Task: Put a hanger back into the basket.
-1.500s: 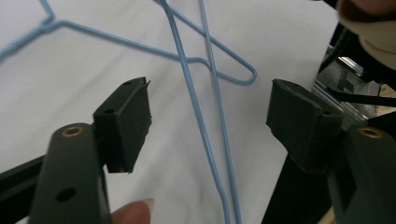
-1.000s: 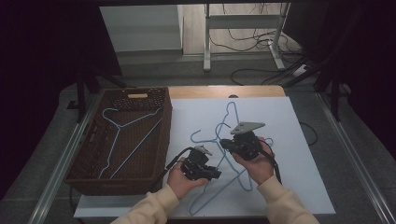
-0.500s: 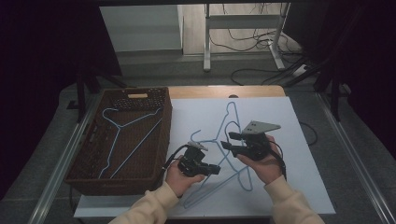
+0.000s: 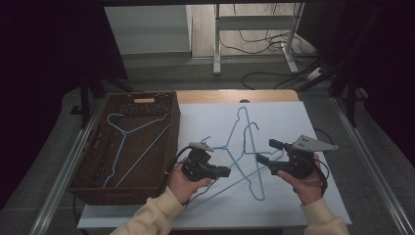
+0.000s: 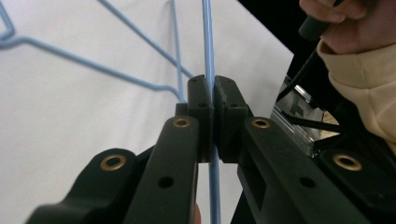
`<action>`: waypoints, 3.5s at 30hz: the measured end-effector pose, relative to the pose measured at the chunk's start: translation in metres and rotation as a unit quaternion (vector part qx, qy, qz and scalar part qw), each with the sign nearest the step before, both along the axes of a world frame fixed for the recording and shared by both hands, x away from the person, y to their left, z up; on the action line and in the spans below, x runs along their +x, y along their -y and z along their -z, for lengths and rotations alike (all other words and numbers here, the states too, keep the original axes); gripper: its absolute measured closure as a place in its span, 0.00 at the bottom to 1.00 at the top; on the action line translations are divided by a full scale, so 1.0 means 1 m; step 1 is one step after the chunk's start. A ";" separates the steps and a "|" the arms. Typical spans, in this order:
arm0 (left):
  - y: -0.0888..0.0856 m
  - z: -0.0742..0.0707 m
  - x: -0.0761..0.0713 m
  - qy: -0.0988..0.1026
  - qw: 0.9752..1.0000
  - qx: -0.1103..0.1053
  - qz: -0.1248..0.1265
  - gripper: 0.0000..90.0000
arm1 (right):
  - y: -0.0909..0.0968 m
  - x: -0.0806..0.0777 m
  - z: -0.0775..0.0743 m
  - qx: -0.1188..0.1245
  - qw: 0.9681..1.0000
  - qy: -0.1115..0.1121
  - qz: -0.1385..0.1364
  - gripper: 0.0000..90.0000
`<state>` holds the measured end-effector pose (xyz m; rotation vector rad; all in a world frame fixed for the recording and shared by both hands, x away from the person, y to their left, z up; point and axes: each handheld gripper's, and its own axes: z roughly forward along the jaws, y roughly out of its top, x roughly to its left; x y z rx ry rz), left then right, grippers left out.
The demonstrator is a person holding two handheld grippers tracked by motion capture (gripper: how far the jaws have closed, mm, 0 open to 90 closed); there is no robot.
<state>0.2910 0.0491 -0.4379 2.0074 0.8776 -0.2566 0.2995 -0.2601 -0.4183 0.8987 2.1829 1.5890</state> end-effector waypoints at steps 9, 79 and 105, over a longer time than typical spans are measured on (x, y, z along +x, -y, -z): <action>-0.020 -0.027 0.003 0.022 0.999 -0.024 -0.015 0.96 | 0.019 -0.003 0.004 0.005 1.000 -0.006 0.015 0.26; -0.268 -0.065 -0.012 0.080 0.970 -0.073 -0.216 0.96 | 0.019 0.011 0.032 -0.061 0.996 -0.058 0.017 0.24; -0.291 -0.036 0.007 0.065 0.968 -0.046 -0.238 0.96 | 0.017 0.011 0.034 -0.069 0.996 -0.061 0.016 0.24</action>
